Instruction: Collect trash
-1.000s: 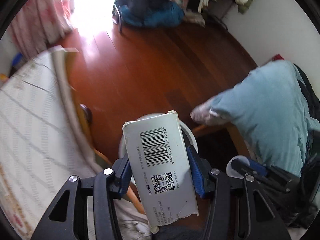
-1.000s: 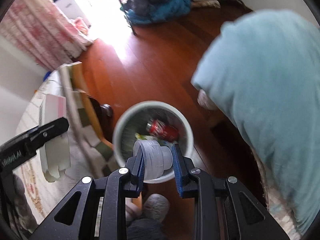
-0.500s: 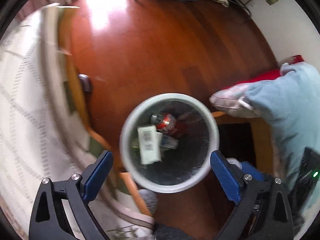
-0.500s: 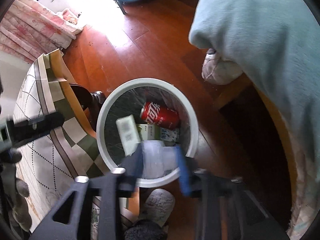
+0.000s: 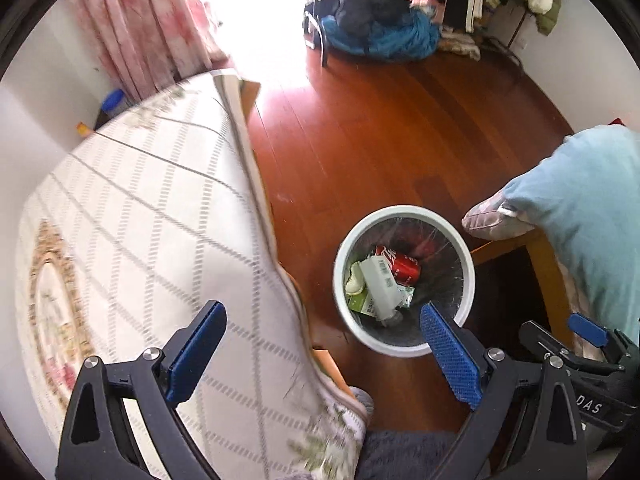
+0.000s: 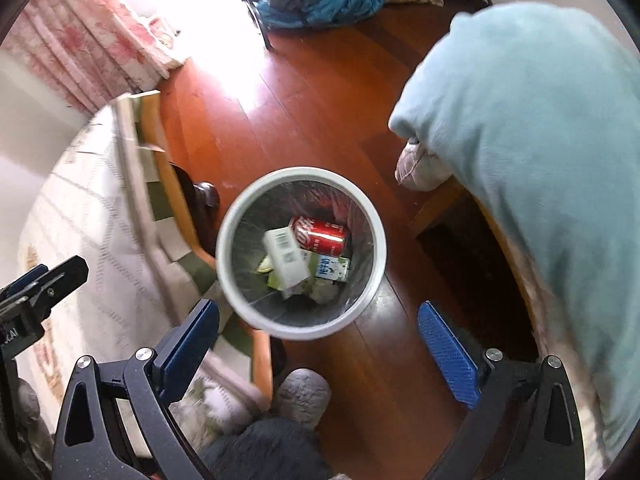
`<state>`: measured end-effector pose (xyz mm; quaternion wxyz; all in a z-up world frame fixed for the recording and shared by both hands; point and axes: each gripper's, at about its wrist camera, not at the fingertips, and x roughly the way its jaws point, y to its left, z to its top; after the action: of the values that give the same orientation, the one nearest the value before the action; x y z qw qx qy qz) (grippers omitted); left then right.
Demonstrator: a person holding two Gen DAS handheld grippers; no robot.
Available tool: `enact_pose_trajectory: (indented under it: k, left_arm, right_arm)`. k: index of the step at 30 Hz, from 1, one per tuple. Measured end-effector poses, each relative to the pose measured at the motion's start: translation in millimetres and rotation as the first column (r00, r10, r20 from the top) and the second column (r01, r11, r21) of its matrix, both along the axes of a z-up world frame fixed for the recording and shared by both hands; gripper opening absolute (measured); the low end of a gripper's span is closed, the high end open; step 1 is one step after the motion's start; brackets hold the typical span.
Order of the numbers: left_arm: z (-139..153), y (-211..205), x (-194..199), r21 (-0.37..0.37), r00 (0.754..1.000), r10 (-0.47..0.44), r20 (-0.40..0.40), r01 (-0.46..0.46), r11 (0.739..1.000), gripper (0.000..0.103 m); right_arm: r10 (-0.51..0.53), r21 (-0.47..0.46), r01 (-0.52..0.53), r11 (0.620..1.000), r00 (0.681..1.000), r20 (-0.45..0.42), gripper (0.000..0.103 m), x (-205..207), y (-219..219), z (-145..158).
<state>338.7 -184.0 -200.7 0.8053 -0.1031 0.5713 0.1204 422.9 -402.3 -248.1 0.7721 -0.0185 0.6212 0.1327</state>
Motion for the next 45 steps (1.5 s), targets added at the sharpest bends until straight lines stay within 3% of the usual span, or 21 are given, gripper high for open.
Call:
enact_pose_trajectory:
  k: [9, 23, 36, 45]
  left_arm:
    - [82.7, 2.2, -75.0, 0.028, 0.991, -0.015, 0.130, 0.011, 1.000, 0.099]
    - [175.3, 23.2, -180.0, -0.016, 0.952, -0.007, 0.305, 0.012, 1.000, 0.099]
    - [230.2, 30.1, -229.8, -0.065, 0.905, -0.023, 0.424, 0.056, 0.996, 0.099]
    - [244.5, 31.1, -244.8, -0.075, 0.885, -0.032, 0.465, 0.076, 0.994, 0.099]
  right_arm:
    - [0.026, 0.074, -0.034, 0.997, 0.994, 0.105, 0.101, -66.4, 1.8, 98.4]
    - [0.099, 0.237, -0.159, 0.958, 0.964, 0.246, 0.101, -175.6, 1.1, 233.7]
    - [0.175, 0.318, -0.280, 0.906, 0.931, 0.320, 0.103, -227.4, 3.7, 298.4]
    - [0.210, 0.323, -0.332, 0.886, 0.910, 0.359, 0.103, -241.7, 6.4, 325.6]
